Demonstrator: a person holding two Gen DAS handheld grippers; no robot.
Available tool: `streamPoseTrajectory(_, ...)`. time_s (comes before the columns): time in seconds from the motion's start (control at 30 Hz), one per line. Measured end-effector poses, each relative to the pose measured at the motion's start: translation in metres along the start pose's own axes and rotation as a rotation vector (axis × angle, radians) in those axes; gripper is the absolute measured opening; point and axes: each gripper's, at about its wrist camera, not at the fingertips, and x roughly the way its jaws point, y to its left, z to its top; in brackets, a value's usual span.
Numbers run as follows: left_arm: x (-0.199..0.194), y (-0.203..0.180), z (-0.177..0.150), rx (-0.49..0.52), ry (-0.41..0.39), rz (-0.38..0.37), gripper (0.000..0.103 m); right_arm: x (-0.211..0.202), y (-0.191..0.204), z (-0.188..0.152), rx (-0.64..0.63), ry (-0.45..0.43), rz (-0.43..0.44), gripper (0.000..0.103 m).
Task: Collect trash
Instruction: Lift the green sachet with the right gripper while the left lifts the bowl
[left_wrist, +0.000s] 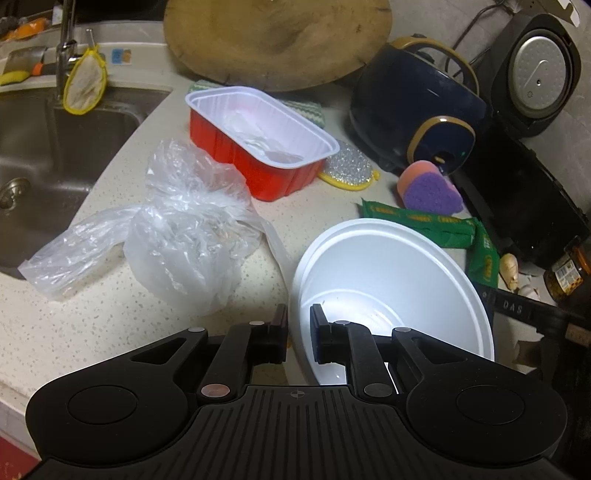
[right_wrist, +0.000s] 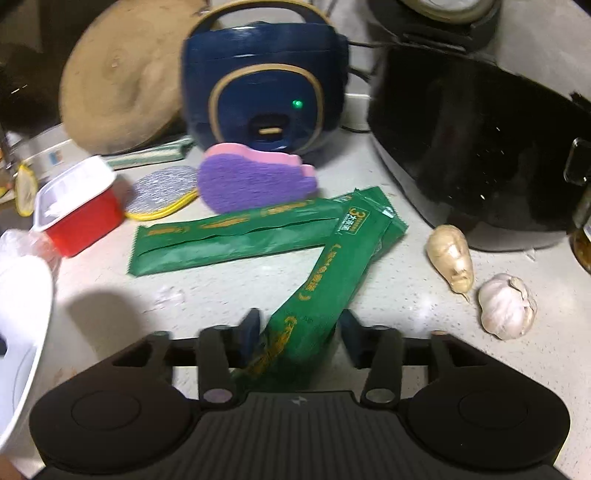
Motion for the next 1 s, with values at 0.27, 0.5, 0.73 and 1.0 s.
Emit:
streamPoseTrajectory(0.27, 0.012, -0.003, 0.006, 0.008, 0.018, -0.014, 0.015, 0.013, 0.007, 0.010, 0.045, -0.035, -0.075, 0.086)
streamPoseTrajectory(0.5, 0.010, -0.002, 0.005, -0.036, 0.005, -0.028, 0.014, 0.014, 0.002, 0.007, 0.043, -0.031, -0.036, 0.088)
streamPoseTrajectory(0.73, 0.014, -0.010, 0.012, -0.045, -0.011, -0.032, 0.013, 0.017, -0.002, 0.009, 0.067, -0.012, 0.050, 0.051)
streamPoseTrajectory(1.0, 0.018, -0.032, 0.021, -0.013, -0.082, -0.039, 0.012, 0.006, -0.017, 0.013, 0.053, -0.036, 0.142, 0.020)
